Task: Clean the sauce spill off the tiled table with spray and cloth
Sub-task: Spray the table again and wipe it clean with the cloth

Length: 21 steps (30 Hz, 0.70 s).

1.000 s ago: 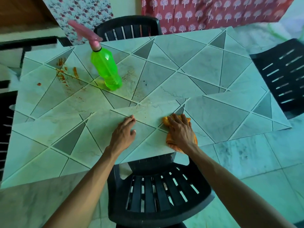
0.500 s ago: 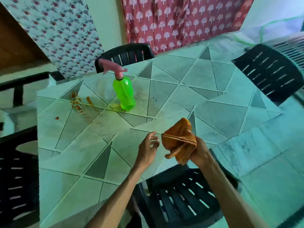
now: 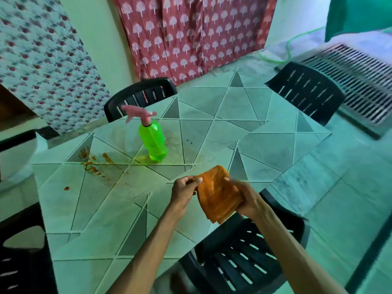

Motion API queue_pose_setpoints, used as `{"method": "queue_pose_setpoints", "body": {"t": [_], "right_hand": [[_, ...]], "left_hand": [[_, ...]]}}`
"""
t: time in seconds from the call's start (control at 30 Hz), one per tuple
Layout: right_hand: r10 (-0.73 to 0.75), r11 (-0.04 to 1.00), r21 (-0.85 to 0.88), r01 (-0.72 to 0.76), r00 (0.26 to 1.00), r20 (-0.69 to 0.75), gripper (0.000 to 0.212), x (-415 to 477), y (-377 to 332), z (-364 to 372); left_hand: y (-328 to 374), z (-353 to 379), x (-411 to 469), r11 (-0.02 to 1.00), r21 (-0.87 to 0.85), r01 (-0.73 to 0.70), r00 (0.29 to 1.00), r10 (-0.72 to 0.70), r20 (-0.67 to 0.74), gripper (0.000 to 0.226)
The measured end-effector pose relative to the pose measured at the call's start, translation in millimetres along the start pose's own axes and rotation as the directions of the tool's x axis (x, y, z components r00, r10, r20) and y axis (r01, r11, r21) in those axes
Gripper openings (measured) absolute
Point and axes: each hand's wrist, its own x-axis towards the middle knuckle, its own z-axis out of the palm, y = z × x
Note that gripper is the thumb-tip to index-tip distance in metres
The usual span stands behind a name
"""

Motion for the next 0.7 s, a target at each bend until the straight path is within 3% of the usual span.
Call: {"method": "queue_pose_setpoints", "body": {"t": [0.07,0.2,0.37,0.43,0.5,0.6,0.7], "right_hand": [[-0.015,0.996,-0.091,0.017,1.0,0.018,0.068,3.1,-0.9,-8.9],[-0.053,0.999,-0.004,0.054,0.998,0.012,0.062,8.4,-13.7,-33.2],[-0.05,0.997,0.051,0.049,0.998,0.027,0.052,23.7,-42.4,-62.8],[-0.044,0.999,0.013,0.044,0.999,-0.01,0.043,34.7,-56.6,-76.5],[-0.056,0.997,-0.057,0.053,0.997,-0.061,0.039,47.9,-68.7,-92.4],[-0.131,0.948,-0.312,0.06,0.969,-0.209,0.036,64.8,-78.7,-114.1],[-0.284,0.804,-0.593,-0.029,0.858,-0.428,0.037,79.2,-85.5,-132.8]], "left_hand": [[5.0,8.3,7.7,1.0,-0.017,0.004,1.0,-0.003,0.013,0.02],[10.8,34.0,31.6,0.998,0.061,0.009,0.999,-0.006,-0.043,0.01],[9.9,73.7,69.8,0.985,0.116,0.128,0.975,-0.146,0.167,0.04],[10.3,89.8,85.1,0.986,0.1,0.135,0.975,-0.15,0.166,0.046],[14.0,103.6,98.9,0.989,0.068,0.128,0.984,-0.135,0.116,0.048],[17.1,121.2,116.3,0.991,0.087,0.107,0.983,-0.118,0.144,0.05],[15.0,138.1,131.0,0.979,0.196,0.046,0.992,-0.069,0.107,0.049]]}}
